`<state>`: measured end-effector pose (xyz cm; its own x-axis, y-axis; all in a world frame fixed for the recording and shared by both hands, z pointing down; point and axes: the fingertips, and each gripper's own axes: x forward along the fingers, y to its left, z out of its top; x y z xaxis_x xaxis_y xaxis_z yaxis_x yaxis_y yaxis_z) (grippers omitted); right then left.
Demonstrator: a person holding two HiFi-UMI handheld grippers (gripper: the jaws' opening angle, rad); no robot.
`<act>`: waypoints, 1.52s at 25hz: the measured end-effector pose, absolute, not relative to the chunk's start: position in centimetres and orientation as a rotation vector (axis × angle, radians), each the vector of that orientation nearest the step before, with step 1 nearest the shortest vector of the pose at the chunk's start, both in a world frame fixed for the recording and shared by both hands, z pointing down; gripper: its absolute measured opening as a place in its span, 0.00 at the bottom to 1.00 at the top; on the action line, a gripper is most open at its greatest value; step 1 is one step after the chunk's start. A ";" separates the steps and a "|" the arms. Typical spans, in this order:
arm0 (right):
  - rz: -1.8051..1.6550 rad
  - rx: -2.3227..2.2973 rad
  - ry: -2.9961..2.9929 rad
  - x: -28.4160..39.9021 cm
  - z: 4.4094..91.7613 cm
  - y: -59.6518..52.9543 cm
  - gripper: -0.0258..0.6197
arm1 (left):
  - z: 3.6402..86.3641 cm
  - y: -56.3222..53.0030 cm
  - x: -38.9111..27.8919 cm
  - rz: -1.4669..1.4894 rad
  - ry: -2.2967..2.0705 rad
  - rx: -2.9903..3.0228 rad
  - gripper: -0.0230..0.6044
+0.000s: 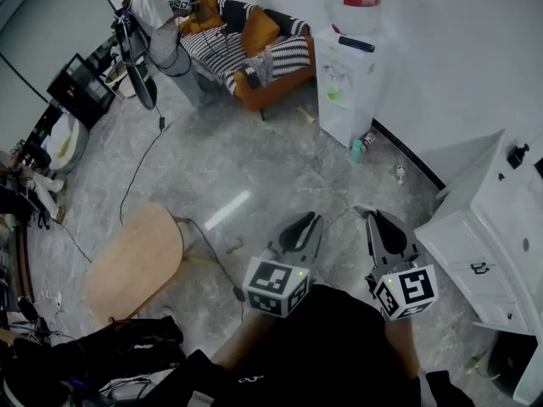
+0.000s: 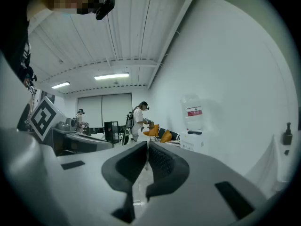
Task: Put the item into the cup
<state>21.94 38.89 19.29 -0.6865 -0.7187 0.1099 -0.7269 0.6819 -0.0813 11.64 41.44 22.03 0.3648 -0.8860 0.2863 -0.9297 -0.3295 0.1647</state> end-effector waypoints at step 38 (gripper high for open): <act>0.264 1.143 -2.783 15.8 22.4 26.4 0.07 | 26.5 29.1 3.8 0.174 -1.646 2.163 0.11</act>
<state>15.78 26.41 22.36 -0.7072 -0.6844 0.1774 -0.7055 0.6993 -0.1150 3.75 29.11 26.50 0.2932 -0.8926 0.3425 -0.9445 -0.2149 0.2485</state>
